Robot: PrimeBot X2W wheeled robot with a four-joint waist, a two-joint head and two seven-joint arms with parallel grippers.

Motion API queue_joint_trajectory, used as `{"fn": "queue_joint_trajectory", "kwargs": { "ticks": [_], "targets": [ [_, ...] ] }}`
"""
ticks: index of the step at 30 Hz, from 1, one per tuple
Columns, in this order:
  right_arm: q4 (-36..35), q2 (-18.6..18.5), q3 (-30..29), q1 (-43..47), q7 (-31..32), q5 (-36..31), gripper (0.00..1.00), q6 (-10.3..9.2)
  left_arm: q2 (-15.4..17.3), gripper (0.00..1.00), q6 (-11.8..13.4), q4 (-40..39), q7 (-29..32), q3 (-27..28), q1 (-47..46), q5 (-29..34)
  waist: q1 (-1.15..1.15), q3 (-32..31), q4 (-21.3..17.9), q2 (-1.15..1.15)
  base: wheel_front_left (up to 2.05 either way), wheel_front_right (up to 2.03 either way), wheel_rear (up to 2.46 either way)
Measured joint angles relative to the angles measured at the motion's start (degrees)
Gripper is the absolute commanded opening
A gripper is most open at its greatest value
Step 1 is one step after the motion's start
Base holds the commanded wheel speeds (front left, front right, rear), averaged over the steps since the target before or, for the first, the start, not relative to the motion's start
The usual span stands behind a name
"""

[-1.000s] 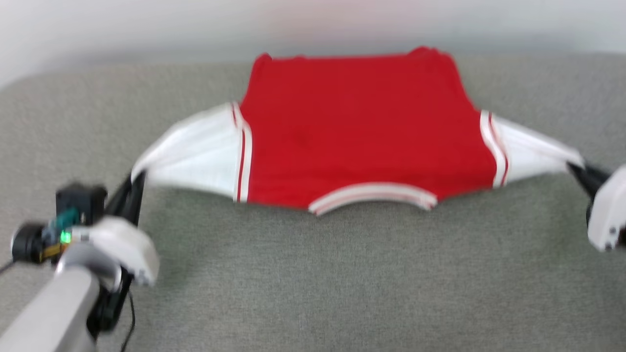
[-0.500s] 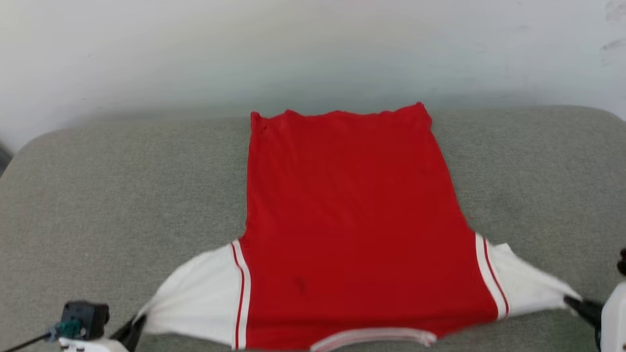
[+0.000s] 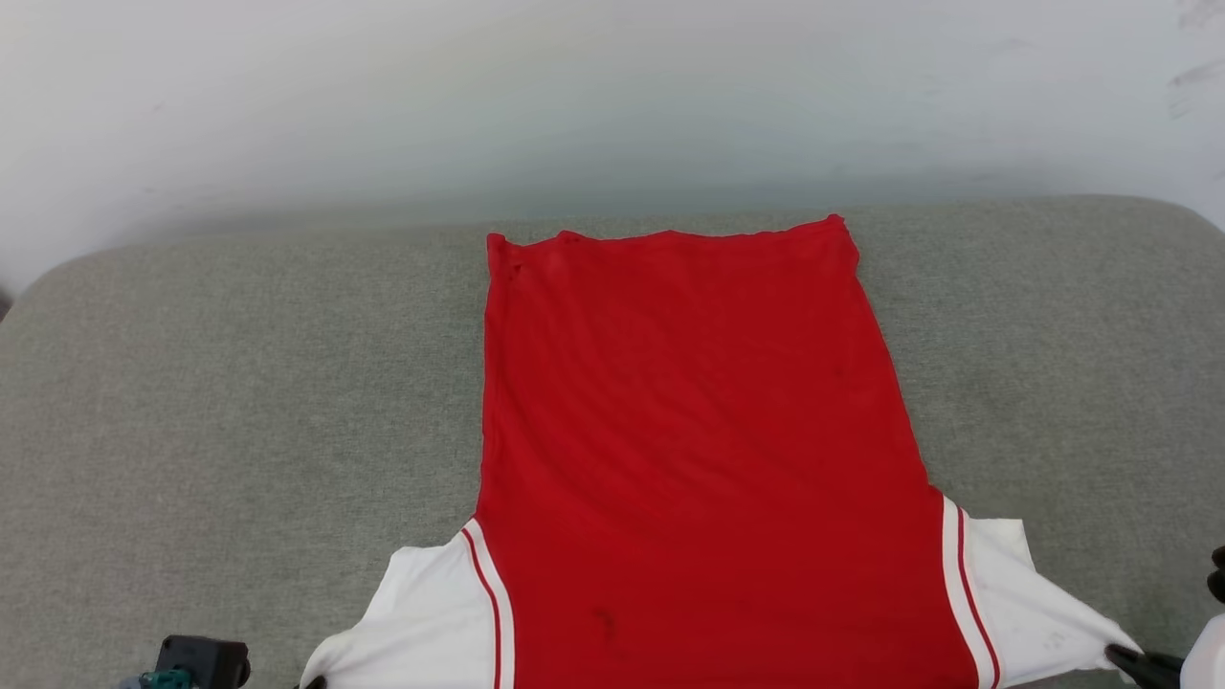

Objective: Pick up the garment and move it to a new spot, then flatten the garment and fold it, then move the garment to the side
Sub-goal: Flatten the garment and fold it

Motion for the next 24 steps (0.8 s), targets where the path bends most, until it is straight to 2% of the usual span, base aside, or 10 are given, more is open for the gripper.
{"fn": "queue_joint_trajectory", "kwargs": {
  "ticks": [1,8,15,18,19,24],
  "targets": [
    [-0.5,0.1,-0.5,-0.1,0.1,-0.2,1.00,0.00,0.1,0.00,0.0,-0.5,0.0,0.0,-0.2,0.1,0.00,0.2,0.1,0.00,0.00,0.00,0.00],
    [-7.2,-1.1,-2.9,-2.6,1.5,-0.1,1.00,-0.02,1.0,0.00,0.9,-8.0,1.6,0.0,-1.7,1.1,0.00,2.4,1.7,0.00,0.00,0.00,0.00],
    [-12.7,-1.8,-6.5,-12.3,6.0,0.2,1.00,-0.02,1.6,0.00,2.6,-18.7,5.5,-1.7,-4.1,3.6,0.01,7.2,4.8,0.00,0.00,0.00,0.00],
    [-12.7,-1.9,-7.8,-18.4,9.7,0.1,1.00,-0.02,1.6,0.00,2.7,-22.9,7.1,-2.8,-5.8,5.1,0.02,9.9,6.7,0.00,0.00,0.00,0.00],
    [-11.2,-2.6,-7.6,-24.4,14.6,-1.4,1.00,-0.02,1.1,0.00,3.1,-26.3,7.7,-2.8,-8.0,6.2,0.02,12.6,9.1,0.00,0.00,0.00,0.00],
    [-6.4,-4.2,-8.7,-34.7,21.4,-3.7,1.00,-0.02,-0.3,0.00,2.9,-29.8,8.7,-4.7,-10.5,9.1,0.02,17.3,13.6,0.00,0.00,0.00,0.00]
  ]
}}
